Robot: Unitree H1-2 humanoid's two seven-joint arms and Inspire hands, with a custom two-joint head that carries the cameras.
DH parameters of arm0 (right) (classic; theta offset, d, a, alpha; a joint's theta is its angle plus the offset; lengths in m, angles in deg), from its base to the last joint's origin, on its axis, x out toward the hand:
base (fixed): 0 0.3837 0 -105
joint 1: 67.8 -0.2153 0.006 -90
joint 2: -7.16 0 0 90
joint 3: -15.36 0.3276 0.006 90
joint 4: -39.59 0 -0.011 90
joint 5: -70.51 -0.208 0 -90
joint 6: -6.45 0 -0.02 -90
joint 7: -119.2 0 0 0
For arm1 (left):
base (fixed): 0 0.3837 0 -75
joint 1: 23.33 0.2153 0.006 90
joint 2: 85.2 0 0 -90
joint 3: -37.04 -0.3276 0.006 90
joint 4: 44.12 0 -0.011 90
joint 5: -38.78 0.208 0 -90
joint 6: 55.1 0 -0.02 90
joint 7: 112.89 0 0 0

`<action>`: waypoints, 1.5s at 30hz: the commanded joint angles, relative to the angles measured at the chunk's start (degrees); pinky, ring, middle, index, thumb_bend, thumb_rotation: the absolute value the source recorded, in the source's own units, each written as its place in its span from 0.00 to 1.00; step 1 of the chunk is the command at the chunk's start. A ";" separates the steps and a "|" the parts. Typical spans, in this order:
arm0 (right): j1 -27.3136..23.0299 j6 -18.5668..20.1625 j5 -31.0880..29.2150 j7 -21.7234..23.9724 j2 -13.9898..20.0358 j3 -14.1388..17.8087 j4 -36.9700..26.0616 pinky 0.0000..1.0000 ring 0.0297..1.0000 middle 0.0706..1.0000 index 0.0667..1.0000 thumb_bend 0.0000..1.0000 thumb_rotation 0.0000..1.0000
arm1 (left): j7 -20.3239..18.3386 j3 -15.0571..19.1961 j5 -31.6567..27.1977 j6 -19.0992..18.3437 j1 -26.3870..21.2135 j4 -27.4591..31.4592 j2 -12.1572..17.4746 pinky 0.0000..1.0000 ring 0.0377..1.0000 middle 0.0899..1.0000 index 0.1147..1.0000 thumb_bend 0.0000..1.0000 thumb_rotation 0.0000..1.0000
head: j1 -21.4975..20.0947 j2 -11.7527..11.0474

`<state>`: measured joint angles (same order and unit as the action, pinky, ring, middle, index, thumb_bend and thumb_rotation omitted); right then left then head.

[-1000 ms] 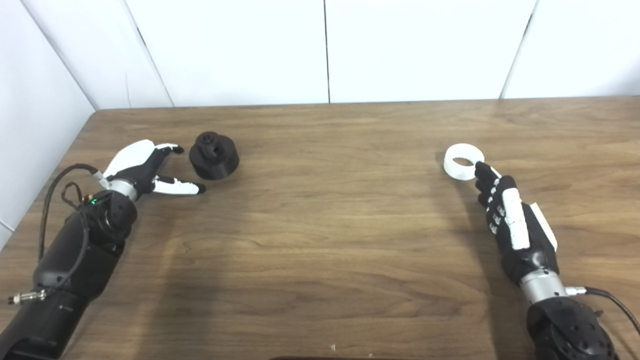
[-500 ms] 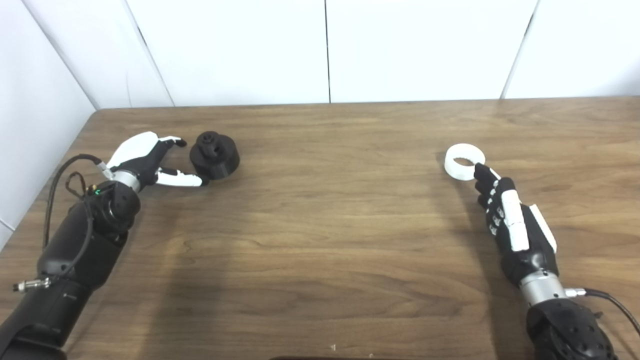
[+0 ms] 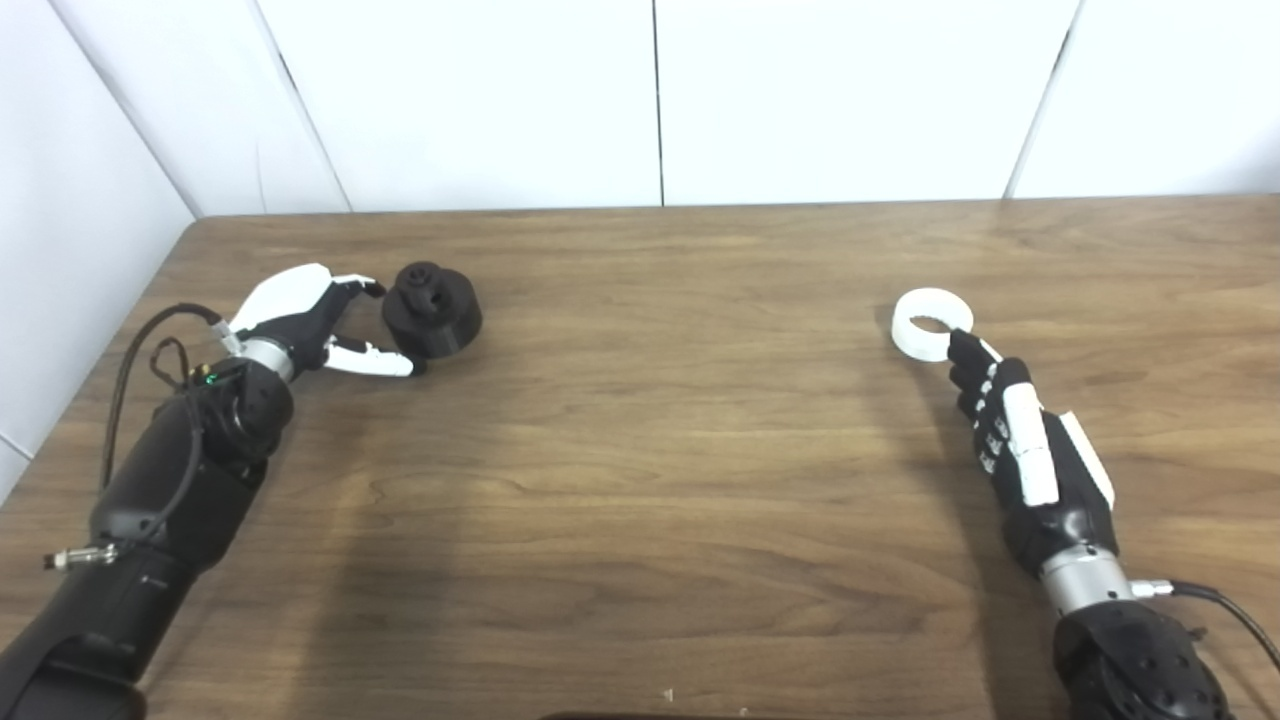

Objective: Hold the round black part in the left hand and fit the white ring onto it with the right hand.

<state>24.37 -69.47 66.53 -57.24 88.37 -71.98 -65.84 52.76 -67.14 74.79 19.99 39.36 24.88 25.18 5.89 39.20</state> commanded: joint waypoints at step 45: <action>1.06 -2.81 0.19 0.44 0.13 0.14 -1.65 1.00 0.96 0.93 0.89 0.58 1.00 | 6.70 -0.11 0.09 7.16 -7.48 -6.95 -1.72 0.84 0.95 0.87 0.66 0.81 0.37 | -0.40 -0.58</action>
<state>25.05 -70.30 67.24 -57.19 88.37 -71.89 -65.95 57.34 -68.25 74.81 26.11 35.17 17.49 22.19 5.45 38.58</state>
